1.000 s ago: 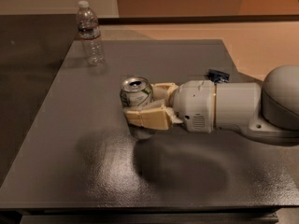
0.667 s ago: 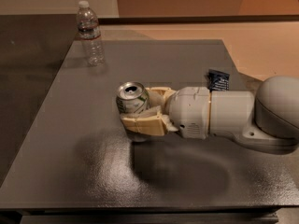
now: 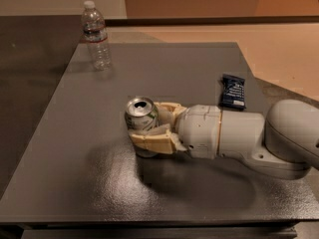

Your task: Place 7up can upright

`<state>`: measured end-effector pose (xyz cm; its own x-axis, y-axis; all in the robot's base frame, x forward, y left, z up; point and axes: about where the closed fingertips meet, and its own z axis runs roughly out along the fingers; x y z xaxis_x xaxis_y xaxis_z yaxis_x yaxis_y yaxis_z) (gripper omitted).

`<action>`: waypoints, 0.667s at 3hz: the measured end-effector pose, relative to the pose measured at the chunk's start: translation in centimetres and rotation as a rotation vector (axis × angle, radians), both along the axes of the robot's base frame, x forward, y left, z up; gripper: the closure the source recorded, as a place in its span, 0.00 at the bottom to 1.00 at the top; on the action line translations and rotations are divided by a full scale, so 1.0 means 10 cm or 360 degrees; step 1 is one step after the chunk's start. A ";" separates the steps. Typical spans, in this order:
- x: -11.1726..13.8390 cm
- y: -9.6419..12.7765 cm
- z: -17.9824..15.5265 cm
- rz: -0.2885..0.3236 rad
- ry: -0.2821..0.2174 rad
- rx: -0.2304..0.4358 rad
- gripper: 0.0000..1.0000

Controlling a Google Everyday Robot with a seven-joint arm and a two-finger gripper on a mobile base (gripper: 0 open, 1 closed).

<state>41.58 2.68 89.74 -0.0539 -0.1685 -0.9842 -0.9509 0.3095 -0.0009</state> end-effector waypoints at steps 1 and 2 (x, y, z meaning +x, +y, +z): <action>0.00 -0.02 -0.09 -0.0063 0.0012 0.0061 0.59; -0.01 0.00 -0.07 -0.0056 0.0008 0.0054 0.36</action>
Offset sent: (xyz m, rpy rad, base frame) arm 0.0001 -0.0015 -0.0074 0.0308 0.0064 -0.0318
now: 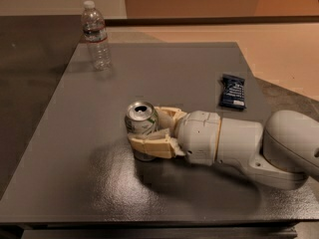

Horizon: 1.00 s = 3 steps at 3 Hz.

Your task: Place 7up can upright

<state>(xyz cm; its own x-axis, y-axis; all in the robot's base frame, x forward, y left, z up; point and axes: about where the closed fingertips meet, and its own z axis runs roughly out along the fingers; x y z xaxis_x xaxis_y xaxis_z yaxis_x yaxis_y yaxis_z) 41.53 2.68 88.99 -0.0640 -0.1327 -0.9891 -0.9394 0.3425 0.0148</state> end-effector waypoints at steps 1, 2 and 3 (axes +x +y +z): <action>-0.01 0.02 0.01 0.0005 -0.0003 -0.0003 0.13; -0.02 0.04 0.01 0.0011 -0.0006 -0.0007 0.00; -0.02 0.04 0.01 0.0011 -0.0006 -0.0007 0.00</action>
Offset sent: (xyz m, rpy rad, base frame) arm -0.0007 0.0018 0.0006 -0.0018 -0.0016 0.0029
